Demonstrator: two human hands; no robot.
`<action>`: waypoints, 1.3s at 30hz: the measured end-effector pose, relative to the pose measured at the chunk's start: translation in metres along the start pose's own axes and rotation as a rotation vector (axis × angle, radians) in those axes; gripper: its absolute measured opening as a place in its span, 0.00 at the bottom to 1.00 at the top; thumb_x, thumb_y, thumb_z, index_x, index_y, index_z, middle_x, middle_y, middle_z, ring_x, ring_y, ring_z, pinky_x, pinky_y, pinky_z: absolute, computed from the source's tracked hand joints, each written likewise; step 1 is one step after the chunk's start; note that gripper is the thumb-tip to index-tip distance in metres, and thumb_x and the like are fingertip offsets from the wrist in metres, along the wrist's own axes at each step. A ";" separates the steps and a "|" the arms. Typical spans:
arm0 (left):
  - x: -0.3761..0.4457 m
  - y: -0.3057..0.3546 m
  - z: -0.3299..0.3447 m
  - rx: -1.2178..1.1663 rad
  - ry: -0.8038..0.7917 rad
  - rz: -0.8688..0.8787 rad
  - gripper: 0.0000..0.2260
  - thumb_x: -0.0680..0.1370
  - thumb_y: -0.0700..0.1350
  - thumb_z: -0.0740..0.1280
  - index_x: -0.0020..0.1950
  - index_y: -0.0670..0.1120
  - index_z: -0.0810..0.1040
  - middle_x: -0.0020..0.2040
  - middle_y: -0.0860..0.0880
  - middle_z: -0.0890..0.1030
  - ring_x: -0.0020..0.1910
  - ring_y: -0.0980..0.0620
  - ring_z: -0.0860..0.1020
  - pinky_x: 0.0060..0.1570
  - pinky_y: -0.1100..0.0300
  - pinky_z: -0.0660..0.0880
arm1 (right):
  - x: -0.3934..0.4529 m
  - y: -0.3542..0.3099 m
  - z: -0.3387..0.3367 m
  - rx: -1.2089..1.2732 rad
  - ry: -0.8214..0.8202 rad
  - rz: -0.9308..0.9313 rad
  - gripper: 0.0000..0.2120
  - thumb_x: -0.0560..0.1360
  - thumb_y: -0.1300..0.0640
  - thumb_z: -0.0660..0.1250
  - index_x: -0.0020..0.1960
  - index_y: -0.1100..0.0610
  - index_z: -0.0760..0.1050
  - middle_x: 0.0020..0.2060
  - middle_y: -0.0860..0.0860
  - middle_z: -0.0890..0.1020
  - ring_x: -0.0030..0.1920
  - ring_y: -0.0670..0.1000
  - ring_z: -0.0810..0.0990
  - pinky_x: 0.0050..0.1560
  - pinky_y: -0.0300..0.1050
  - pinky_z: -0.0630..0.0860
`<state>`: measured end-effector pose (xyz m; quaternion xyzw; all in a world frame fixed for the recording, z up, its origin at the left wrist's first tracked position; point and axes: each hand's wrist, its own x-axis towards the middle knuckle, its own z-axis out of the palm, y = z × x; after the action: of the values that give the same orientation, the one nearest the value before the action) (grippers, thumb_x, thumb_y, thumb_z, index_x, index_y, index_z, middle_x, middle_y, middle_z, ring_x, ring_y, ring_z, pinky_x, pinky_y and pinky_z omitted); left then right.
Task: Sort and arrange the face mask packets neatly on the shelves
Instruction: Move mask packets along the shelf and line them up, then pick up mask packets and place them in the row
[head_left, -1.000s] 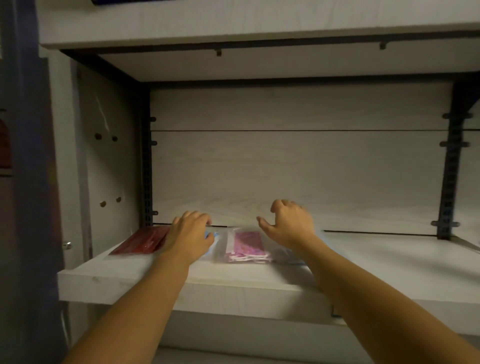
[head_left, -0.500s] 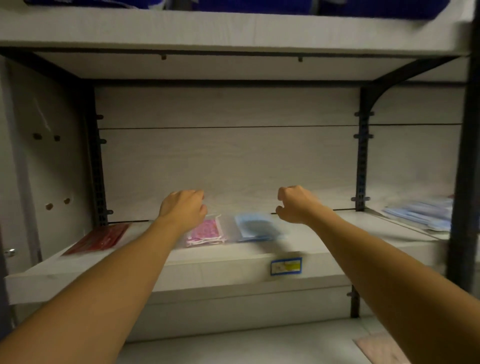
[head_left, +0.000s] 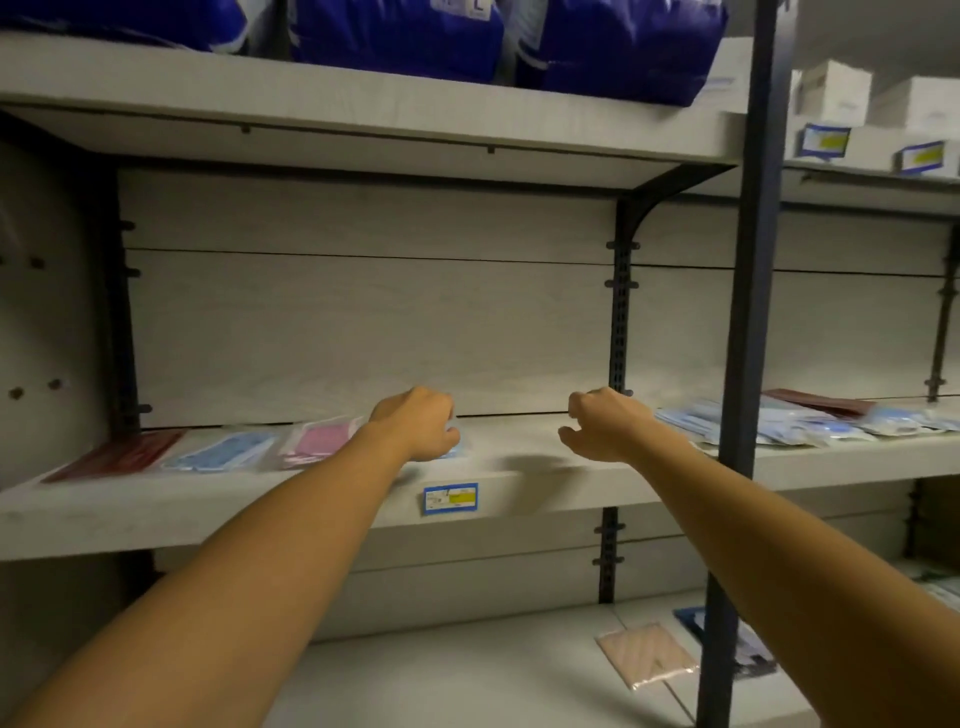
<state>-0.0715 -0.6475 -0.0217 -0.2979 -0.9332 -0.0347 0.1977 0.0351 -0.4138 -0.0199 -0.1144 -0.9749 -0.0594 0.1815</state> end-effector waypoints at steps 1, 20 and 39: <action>-0.003 0.010 0.000 0.005 -0.012 0.000 0.15 0.80 0.52 0.63 0.63 0.49 0.77 0.60 0.48 0.79 0.55 0.45 0.78 0.54 0.53 0.77 | -0.007 0.008 0.000 0.002 -0.005 -0.003 0.20 0.80 0.44 0.61 0.64 0.57 0.73 0.57 0.55 0.79 0.51 0.56 0.79 0.53 0.54 0.80; -0.043 0.221 -0.003 0.031 -0.034 0.030 0.12 0.79 0.47 0.61 0.59 0.47 0.79 0.58 0.46 0.78 0.52 0.43 0.79 0.51 0.52 0.78 | -0.141 0.185 0.005 0.055 -0.023 0.038 0.15 0.79 0.51 0.68 0.62 0.55 0.73 0.57 0.53 0.80 0.54 0.54 0.80 0.56 0.50 0.80; 0.029 0.403 0.013 -0.117 -0.054 0.209 0.12 0.80 0.45 0.62 0.62 0.45 0.77 0.58 0.44 0.76 0.51 0.42 0.78 0.50 0.51 0.78 | -0.149 0.345 0.008 -0.042 -0.090 0.186 0.14 0.77 0.51 0.67 0.60 0.57 0.74 0.52 0.54 0.78 0.49 0.54 0.78 0.52 0.49 0.80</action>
<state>0.1319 -0.2987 -0.0440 -0.4056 -0.8984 -0.0602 0.1573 0.2517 -0.1092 -0.0562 -0.2106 -0.9658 -0.0577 0.1400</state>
